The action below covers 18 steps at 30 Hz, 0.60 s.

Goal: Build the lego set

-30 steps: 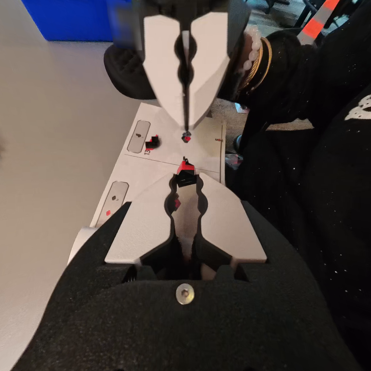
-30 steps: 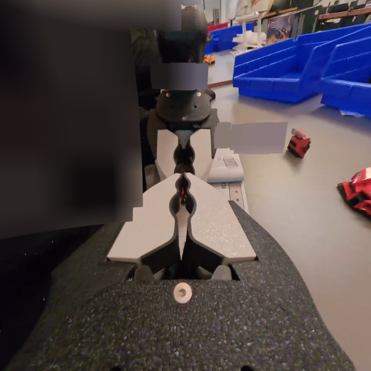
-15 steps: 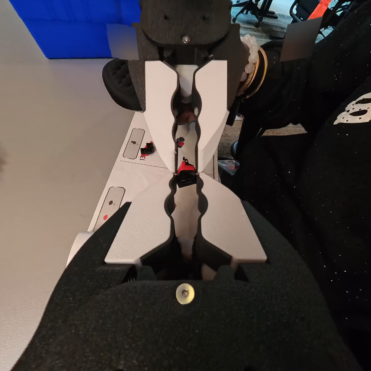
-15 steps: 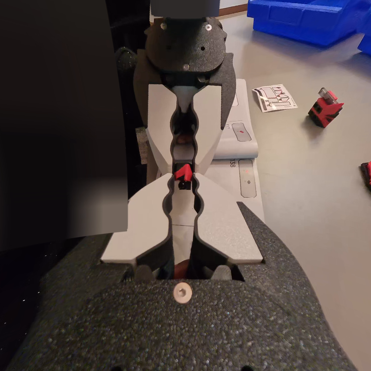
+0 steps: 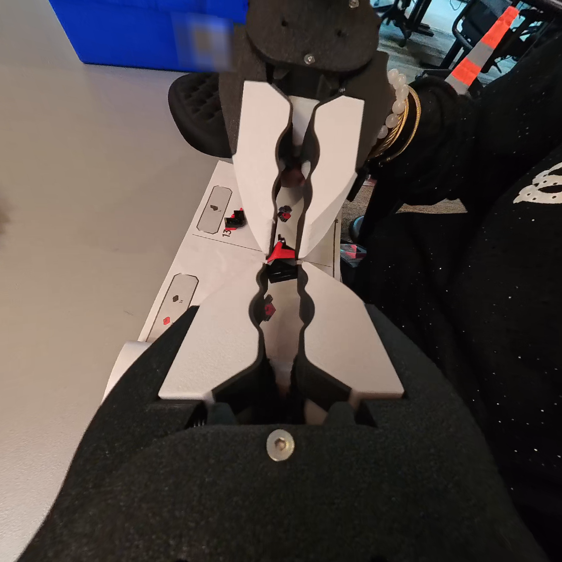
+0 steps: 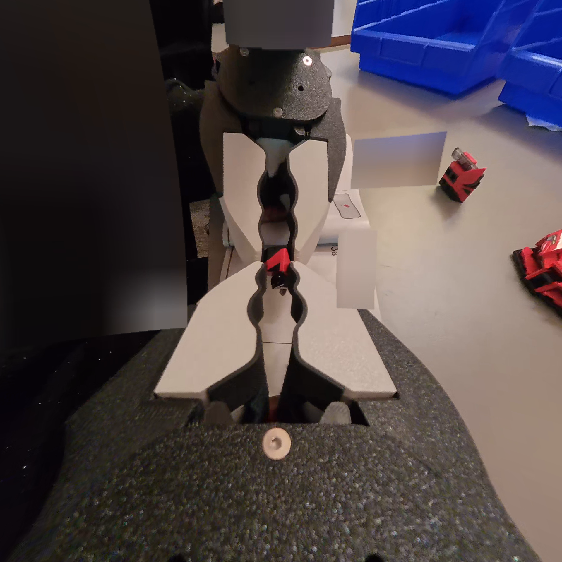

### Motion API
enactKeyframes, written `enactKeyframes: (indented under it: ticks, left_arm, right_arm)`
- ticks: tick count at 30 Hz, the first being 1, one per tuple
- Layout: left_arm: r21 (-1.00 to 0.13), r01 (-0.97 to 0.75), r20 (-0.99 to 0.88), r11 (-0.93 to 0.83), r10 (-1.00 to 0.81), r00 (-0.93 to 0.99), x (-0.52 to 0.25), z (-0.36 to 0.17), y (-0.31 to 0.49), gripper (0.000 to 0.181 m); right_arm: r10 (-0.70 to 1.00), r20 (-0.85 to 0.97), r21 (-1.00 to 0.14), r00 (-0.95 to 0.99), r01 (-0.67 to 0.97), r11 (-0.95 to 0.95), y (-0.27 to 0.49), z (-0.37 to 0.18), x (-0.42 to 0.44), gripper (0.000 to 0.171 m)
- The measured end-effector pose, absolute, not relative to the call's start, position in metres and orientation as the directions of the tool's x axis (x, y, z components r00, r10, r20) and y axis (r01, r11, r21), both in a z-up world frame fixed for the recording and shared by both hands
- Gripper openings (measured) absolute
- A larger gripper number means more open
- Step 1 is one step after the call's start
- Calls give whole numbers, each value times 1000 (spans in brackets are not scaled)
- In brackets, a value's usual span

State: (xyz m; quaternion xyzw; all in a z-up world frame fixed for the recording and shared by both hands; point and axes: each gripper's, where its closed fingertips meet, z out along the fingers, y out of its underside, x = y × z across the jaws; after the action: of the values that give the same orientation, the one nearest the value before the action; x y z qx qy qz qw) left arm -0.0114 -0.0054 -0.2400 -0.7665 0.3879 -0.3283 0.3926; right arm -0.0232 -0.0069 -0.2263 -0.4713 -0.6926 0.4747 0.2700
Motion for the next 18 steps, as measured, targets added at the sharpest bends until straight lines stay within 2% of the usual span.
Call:
enactKeyframes:
  ticks: [3, 8, 13, 18]
  left_arm:
    - [-854, -327, 218, -403, -850, 479, -11, -240, -6, 18]
    - [-832, -373, 215, -411, -858, 466, -7, -246, -10, 18]
    - [-847, -361, 200, -390, -863, 464, -7, -243, -11, 18]
    - [-858, -334, 217, -392, -863, 455, -8, -239, -11, 18]
  right_arm:
    - [904, -67, -920, -423, 377, 109, -8, -225, -23, 13]
    - [853, 115, -901, -509, 308, 305, -13, -229, -18, 13]
    - [869, -59, -939, -491, 324, 119, -12, -223, -20, 13]
    - [873, -76, -947, -481, 308, 87, -12, -218, -21, 12]
